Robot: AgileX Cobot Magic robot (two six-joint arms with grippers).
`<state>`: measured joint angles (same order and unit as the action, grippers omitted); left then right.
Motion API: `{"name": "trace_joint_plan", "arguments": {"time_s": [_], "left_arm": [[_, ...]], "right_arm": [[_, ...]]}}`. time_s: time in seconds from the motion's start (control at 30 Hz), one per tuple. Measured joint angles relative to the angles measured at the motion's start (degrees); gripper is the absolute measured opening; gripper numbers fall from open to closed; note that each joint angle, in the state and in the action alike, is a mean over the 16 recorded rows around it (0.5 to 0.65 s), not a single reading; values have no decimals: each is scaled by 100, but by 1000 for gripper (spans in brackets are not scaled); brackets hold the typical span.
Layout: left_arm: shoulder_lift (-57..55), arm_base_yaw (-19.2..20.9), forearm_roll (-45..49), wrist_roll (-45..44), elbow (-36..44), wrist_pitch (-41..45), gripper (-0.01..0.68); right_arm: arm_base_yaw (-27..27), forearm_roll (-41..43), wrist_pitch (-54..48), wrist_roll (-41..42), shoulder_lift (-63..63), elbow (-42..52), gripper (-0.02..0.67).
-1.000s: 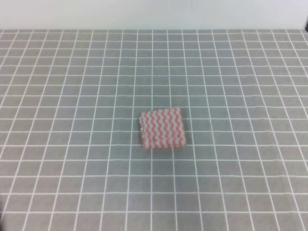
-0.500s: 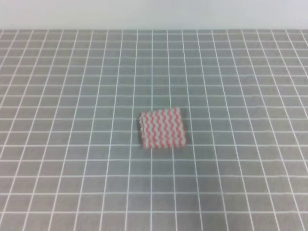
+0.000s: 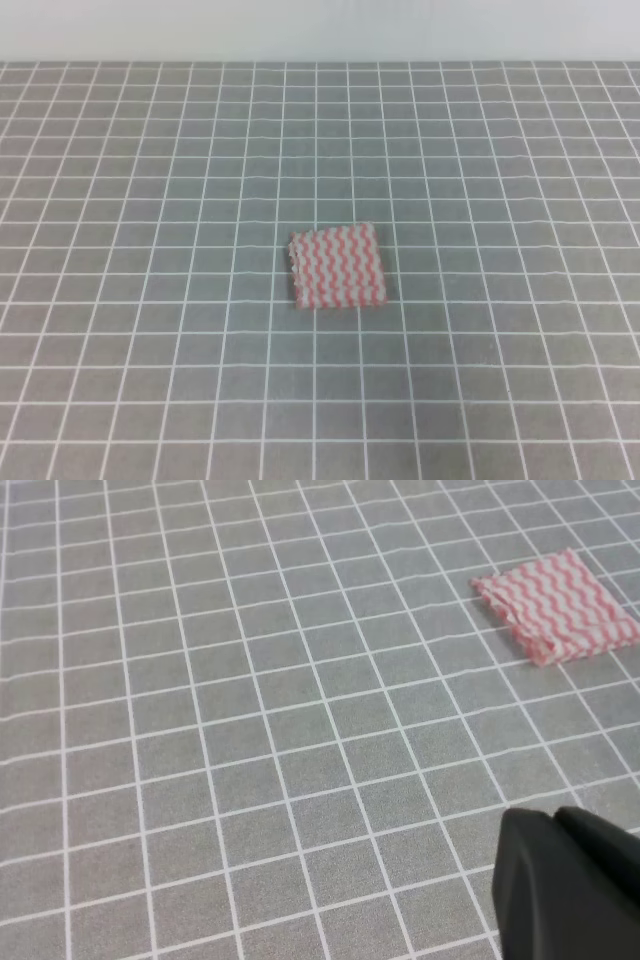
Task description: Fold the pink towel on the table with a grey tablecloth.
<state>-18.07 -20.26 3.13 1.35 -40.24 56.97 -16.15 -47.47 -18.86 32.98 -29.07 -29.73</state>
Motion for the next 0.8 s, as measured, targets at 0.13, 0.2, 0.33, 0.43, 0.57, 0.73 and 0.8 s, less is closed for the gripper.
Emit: {"name": "trace_joint_plan", "arguments": {"time_s": [0.13,0.2,0.33,0.43,0.57,0.73,0.8], "left_arm": [[0,0,0,0,0,1,-2],[0,0,0,0,0,1,-2],[-6,0,2,0,0,-4,-2],[-6,0,2,0,0,-4,-2],[0,0,0,0,0,4,-2],[0,0,0,0,0,8,-2],[0,0,2,0,0,10,-2]], "right_arm": [[-1,1,-87,0,-5,1,-17],[-2,0,-171,0,-10,1,-17],[-1,0,-475,0,-5,1,-18],[0,43,-800,-1,0,11,-18],[3,438,-1027,-75,-15,83,-18],[19,1576,-896,-657,-27,258,-18],[30,2163,-778,-1015,-22,346,-18]]}}
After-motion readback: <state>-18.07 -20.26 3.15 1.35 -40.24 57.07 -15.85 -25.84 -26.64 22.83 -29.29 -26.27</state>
